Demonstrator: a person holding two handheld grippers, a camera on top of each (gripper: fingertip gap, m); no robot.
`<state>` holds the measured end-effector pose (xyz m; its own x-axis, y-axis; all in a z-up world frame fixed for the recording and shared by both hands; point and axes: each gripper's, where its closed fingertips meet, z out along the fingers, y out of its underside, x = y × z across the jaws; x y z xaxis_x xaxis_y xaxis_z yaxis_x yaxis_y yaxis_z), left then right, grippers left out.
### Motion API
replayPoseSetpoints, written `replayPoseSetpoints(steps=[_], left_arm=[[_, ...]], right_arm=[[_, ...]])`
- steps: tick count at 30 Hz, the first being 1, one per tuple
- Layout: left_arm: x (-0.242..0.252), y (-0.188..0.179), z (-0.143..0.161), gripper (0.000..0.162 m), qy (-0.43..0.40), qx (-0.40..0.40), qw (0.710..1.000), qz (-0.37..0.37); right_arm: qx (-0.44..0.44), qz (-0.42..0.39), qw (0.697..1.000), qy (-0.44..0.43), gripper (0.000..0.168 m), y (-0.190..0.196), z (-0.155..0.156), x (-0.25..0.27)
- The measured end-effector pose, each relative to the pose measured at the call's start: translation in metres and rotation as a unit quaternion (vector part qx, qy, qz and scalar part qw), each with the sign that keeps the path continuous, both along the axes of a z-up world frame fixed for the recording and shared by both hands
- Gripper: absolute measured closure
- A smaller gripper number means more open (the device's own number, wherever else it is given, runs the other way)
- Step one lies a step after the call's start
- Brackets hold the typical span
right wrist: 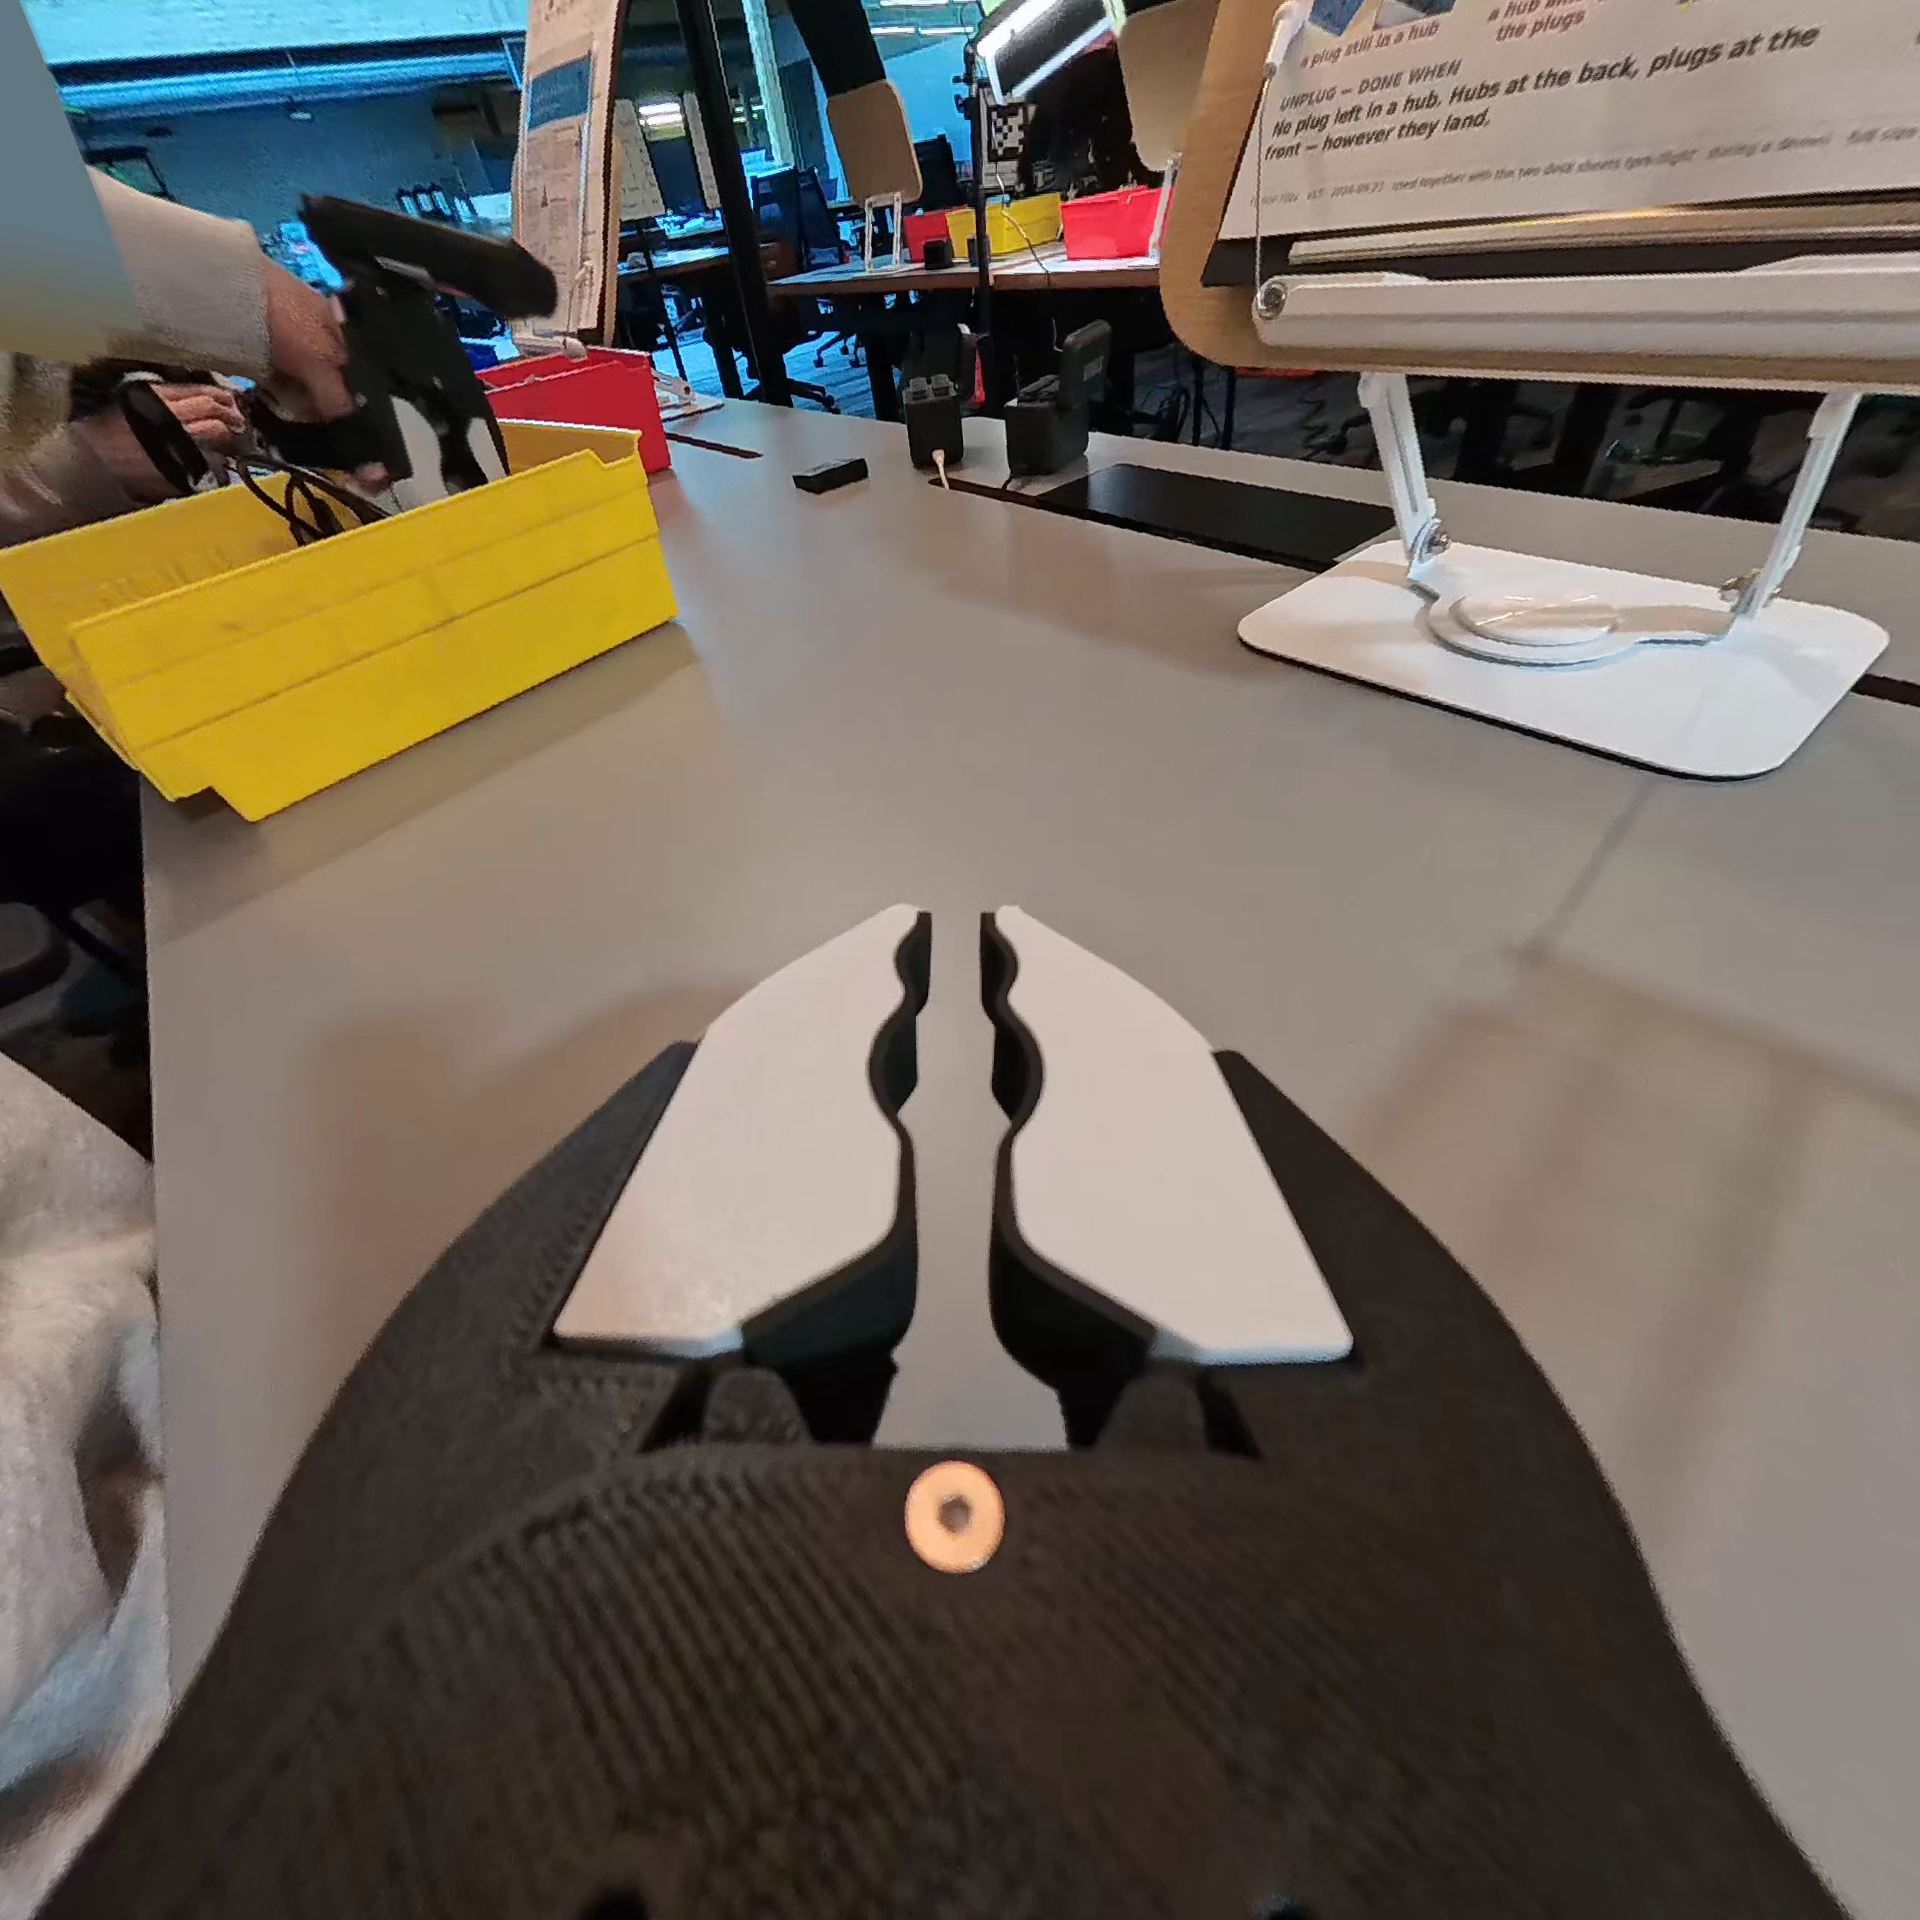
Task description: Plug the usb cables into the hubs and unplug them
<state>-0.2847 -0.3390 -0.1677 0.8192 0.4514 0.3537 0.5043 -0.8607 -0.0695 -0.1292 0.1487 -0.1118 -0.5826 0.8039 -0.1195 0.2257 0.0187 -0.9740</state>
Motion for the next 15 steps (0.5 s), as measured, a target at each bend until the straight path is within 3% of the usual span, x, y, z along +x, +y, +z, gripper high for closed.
replayPoseSetpoints(steps=[5, 10, 15], left_arm=[[-0.002, -0.001, -0.009, 0.123, -0.109, 0.022, 0.99, 0.083], [0.004, 0.002, -0.01, 0.113, -0.116, 0.008, 0.992, 0.048], [0.004, 0.005, -0.013, 0.123, -0.089, 0.006, 0.996, 0.024]], right_arm=[[-0.02, -0.003, 1.0, -0.005, 0.159, 0.003, 0.002, -0.001], [-0.028, -0.009, 1.0, -0.008, 0.159, 0.006, 0.002, -0.003], [-0.027, -0.007, 1.0, -0.01, 0.159, 0.005, 0.001, -0.003]])
